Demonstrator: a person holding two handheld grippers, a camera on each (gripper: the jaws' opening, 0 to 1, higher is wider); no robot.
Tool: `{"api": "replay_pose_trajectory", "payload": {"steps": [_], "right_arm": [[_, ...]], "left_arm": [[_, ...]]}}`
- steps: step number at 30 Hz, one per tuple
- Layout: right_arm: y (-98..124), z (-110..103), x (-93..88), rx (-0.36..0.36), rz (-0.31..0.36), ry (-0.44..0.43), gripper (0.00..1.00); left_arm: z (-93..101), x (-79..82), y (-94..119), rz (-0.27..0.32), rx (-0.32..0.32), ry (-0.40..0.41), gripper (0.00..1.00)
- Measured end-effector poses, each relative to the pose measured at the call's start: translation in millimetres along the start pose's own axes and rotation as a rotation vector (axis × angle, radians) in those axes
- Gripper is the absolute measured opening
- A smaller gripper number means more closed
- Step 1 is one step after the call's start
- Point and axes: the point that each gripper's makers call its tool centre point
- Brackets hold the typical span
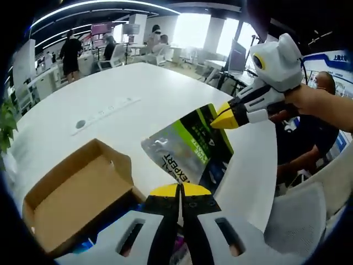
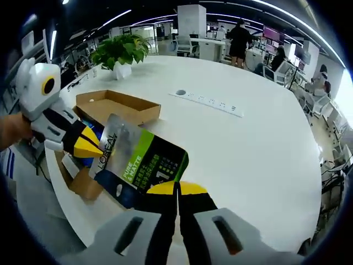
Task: Operate the shoe box by opening the lid, removing the specified soft item, and placing it in the target area until the item is outside and the box remains undamaged.
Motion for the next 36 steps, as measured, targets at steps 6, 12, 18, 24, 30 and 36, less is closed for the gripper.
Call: {"api": "replay_pose_trajectory", "payload": {"steps": [6,12,18,24,30,36], "right_arm": [[-8,10,-0.7,-0.001,-0.019,-0.002,0.0],[-18,20,-1.9,-0.007,-0.042,0.0,0.0],[-27,30,-5.0,-0.011,-0.063,-0.002,0.0],[-35,38,-9.3,-0.012,-0.073,-0.019,0.0],[-44,40,-14.4,-0.007,-0.074,-0.034,0.0],[-50,43,-20.3,0.003,-0.069,-0.027,0.0]], "left_arm": [[-0.6,-2.4,-13,-0.049,-0.015,-0.029,0.0],[-0.2,-5.0,-28,-0.104,-0.024,-0.07,0.0],[-1.3,-6.1,-42,-0.158,-0.032,-0.133,0.0],[-2.9,-9.5,-53,-0.207,-0.035,-0.193,0.0],[-5.8,-16.0,-60,-0.255,-0.025,-0.249,0.0],[-8.6,-20.9,-67,-0.298,-0.009,-0.331,0.0]]}}
Point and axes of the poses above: the point that each gripper's makers call its tool centre point, and the gripper's own axes: y roughly backward along the fingers, z roughly to its right, x roughly out of its top, and after that the axes turned 14 degrees about -y, right-handed
